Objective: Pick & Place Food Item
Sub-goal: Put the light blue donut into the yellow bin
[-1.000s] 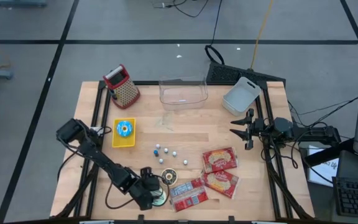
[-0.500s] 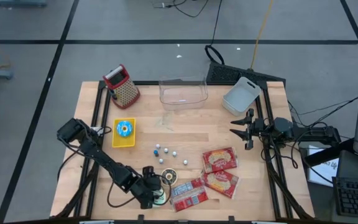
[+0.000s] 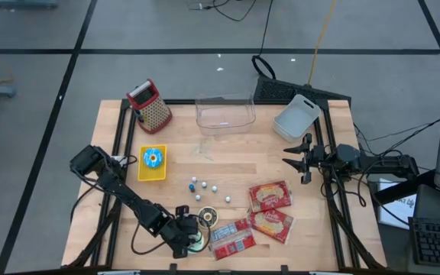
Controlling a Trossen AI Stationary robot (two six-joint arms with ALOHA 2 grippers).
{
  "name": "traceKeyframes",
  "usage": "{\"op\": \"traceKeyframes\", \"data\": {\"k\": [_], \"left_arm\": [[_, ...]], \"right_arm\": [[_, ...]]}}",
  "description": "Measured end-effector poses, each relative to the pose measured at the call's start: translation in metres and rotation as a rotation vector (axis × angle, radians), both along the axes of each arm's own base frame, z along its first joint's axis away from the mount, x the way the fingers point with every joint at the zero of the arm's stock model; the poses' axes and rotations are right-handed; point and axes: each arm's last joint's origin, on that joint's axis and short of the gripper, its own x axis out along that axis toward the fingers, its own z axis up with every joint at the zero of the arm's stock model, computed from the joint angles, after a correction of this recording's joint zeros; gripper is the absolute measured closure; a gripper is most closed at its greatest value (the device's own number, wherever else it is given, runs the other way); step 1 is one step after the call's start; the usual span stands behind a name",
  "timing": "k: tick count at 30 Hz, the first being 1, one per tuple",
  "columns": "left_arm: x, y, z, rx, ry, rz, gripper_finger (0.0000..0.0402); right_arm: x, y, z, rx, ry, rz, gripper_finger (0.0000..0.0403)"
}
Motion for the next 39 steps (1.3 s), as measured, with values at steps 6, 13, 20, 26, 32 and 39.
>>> {"op": "traceKeyframes", "data": {"k": [6,13,20,26,32,39], "left_arm": [[0.000,0.000,0.000,0.013,-0.006,-0.018,0.0247],[0.000,0.000,0.000,-0.010,0.001,0.016,0.0262],[0.002,0.001,0.001,-0.094,0.060,0.006,0.0266],[0.001,0.001,0.003,-0.140,0.089,-0.010,0.0266],[-0.003,0.001,0.024,-0.175,0.043,-0.037,0.0266],[-0.014,0.011,0.061,-0.168,-0.033,-0.032,0.0266]], "right_arm": [[0.000,0.000,0.000,0.000,0.000,0.000,0.0248],[0.000,0.000,0.000,0.000,0.000,0.000,0.0248],[0.000,0.000,0.000,0.000,0.000,0.000,0.0248],[0.000,0.000,0.000,0.000,0.000,0.000,0.0248],[0.000,0.000,0.000,0.000,0.000,0.000,0.0248],[0.000,0.000,0.000,0.000,0.000,0.000,0.0248]]}}
